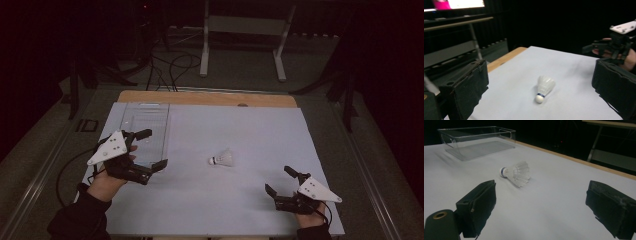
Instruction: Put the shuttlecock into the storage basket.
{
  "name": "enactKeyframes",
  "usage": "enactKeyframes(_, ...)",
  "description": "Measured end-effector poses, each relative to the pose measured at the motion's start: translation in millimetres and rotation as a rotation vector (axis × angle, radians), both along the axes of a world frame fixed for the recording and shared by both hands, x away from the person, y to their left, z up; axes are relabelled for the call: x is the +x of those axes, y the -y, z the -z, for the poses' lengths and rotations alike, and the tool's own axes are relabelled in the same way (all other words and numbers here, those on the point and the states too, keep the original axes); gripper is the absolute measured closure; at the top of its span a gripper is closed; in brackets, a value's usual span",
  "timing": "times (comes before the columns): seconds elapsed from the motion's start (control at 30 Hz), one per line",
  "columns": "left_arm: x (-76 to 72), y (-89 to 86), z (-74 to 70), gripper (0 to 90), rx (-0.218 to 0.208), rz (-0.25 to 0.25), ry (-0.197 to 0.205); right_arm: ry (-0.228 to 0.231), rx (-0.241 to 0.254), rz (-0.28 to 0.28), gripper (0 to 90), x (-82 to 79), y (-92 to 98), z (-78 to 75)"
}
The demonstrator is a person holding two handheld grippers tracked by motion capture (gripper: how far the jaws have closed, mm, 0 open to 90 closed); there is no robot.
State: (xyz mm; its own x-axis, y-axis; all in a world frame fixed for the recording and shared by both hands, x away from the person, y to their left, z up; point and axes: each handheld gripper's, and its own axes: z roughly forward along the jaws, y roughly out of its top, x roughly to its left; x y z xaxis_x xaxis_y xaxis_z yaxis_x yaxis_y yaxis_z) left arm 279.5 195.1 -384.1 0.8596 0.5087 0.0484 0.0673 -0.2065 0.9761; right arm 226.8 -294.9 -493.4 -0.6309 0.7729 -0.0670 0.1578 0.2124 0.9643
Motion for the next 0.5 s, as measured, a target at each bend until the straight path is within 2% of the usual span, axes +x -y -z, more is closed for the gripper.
enactKeyframes(0.13, 5.1, 11.6, -0.7, 1.1, 0.042, 0.023, -0.006, 0.002, 0.000, 0.001, 9.3, -0.1, -0.1, -0.1)
enactKeyframes(0.33, 10.6, 28.2, -2.6, 1.1, 0.058, 0.071, -0.006, 0.003, 0.000, 0.008, 9.3, -0.7, 0.5, -0.4)
enactKeyframes(0.4, 13.2, 32.6, -2.9, 1.0, 0.068, 0.088, -0.019, 0.004, -0.001, 0.006, 9.3, -0.7, 0.4, -0.4)
enactKeyframes(0.5, 15.7, 37.1, -2.8, 1.1, 0.077, 0.085, -0.023, 0.003, -0.002, 0.004, 9.3, -0.7, 0.3, -0.4)
